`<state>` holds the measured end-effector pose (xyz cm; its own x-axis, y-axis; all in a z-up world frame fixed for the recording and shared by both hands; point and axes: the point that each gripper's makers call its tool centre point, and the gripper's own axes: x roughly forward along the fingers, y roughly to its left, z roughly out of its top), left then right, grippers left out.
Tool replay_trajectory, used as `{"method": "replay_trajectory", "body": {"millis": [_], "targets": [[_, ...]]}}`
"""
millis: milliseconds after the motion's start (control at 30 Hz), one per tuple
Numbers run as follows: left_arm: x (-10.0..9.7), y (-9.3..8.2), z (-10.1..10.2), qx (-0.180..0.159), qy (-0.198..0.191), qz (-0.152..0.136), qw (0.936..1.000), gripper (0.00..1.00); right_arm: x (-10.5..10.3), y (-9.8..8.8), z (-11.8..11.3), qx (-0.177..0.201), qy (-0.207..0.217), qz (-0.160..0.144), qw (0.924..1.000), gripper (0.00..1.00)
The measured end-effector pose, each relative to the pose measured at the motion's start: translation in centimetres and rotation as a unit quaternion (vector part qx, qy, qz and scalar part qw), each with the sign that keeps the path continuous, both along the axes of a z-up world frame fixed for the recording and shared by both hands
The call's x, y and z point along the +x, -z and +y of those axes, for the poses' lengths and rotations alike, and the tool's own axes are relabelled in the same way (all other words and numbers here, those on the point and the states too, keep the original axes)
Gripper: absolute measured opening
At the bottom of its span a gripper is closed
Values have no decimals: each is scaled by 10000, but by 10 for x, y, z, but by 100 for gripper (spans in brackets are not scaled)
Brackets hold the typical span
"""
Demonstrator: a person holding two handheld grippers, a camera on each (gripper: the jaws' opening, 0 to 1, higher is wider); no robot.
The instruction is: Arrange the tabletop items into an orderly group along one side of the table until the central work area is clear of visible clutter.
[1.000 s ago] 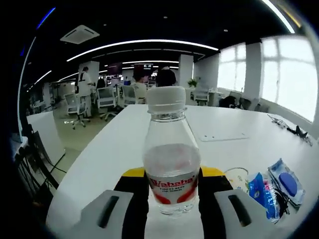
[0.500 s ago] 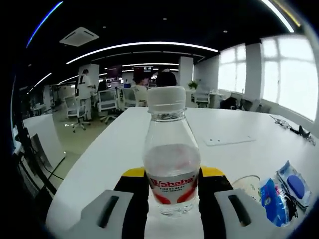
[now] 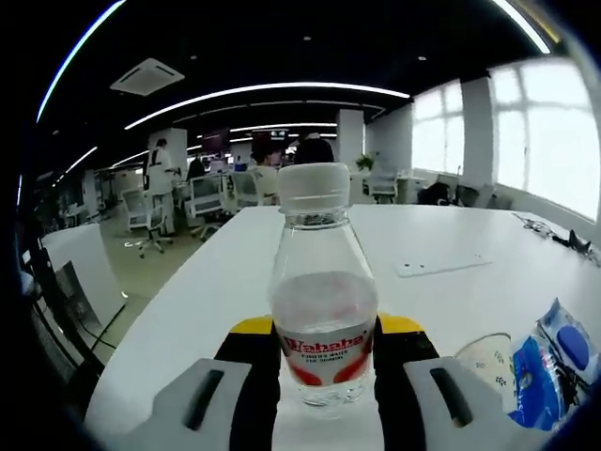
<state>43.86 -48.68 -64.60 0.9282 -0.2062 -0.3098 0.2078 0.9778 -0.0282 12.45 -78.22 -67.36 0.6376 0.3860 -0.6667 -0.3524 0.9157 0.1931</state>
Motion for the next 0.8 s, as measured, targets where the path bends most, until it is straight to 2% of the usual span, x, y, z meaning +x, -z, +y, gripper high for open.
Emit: {"method": "replay_trajectory", "body": {"millis": [467, 600, 667, 800], "targets": [[11, 6, 0, 110, 32, -133, 9998, 36, 0, 1, -5, -4, 104, 65, 9999, 98], [9, 13, -2, -50, -17, -78, 10000, 36, -3, 7, -6, -10, 77, 203, 9998, 97], [10, 11, -1, 122, 17, -164, 9998, 36, -3, 8, -5, -19, 63, 225, 9997, 97], [8, 9, -2, 141, 24, -213, 9997, 37, -2, 8, -3, 60, 107, 221, 9997, 97]]}}
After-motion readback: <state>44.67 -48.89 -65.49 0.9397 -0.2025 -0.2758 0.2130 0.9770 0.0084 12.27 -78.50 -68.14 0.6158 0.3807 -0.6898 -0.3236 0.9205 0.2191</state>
